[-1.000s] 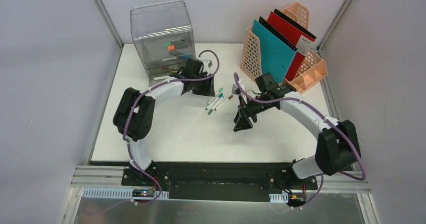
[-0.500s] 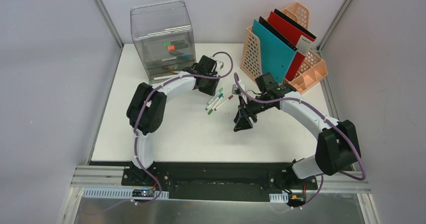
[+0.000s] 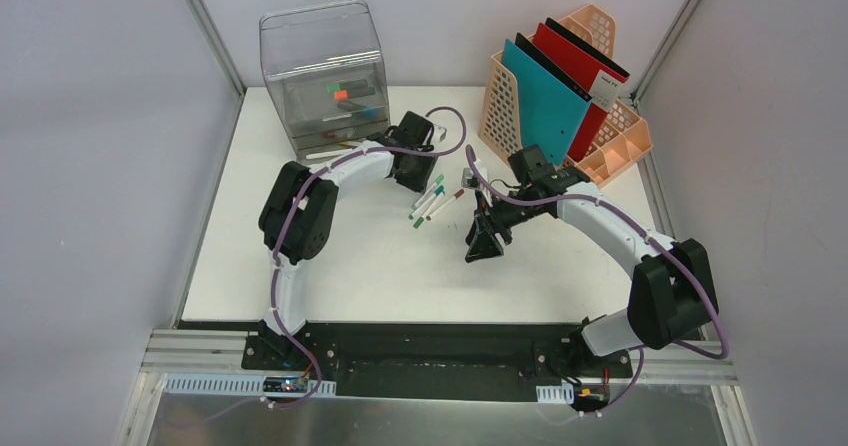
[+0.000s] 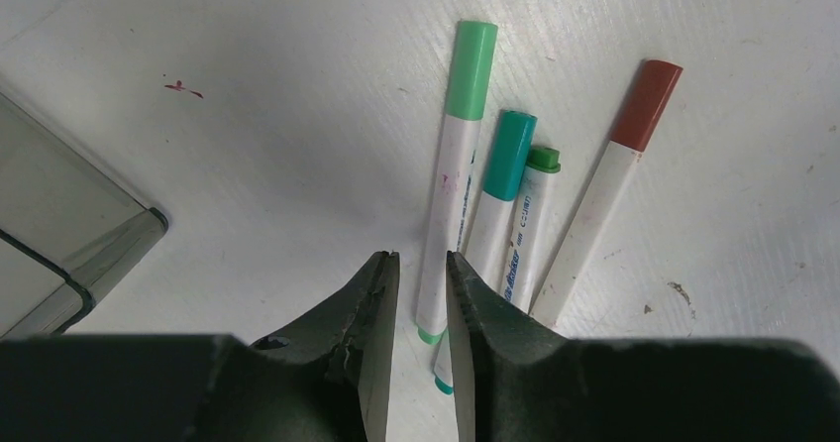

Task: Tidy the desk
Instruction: Pick up the stationery from the center of the board, then place the stationery in the drawer.

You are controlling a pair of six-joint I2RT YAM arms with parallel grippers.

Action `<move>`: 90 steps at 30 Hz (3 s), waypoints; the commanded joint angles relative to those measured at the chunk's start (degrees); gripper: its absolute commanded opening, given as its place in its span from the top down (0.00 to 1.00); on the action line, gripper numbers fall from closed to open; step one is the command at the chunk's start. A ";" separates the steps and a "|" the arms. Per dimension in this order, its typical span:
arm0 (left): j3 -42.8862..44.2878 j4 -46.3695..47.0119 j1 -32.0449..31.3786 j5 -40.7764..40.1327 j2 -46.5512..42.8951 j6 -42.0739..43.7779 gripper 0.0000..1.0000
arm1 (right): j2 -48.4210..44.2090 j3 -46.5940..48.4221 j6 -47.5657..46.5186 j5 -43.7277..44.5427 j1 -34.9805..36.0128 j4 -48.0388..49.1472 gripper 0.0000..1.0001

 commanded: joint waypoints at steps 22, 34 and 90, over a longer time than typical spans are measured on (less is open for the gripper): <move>3.54 -0.35 -0.68 2.72 3.61 0.82 0.72 | -1.48 2.24 -1.49 -0.82 0.04 0.07 0.39; 3.57 -2.41 -1.61 -3.04 4.97 1.70 0.71 | -1.37 2.25 -1.62 -0.87 0.14 0.00 0.39; -60.05 37.97 -1.26 -15.51 -71.25 -16.66 1.00 | -2.45 2.69 -3.59 1.07 -0.24 -1.30 0.38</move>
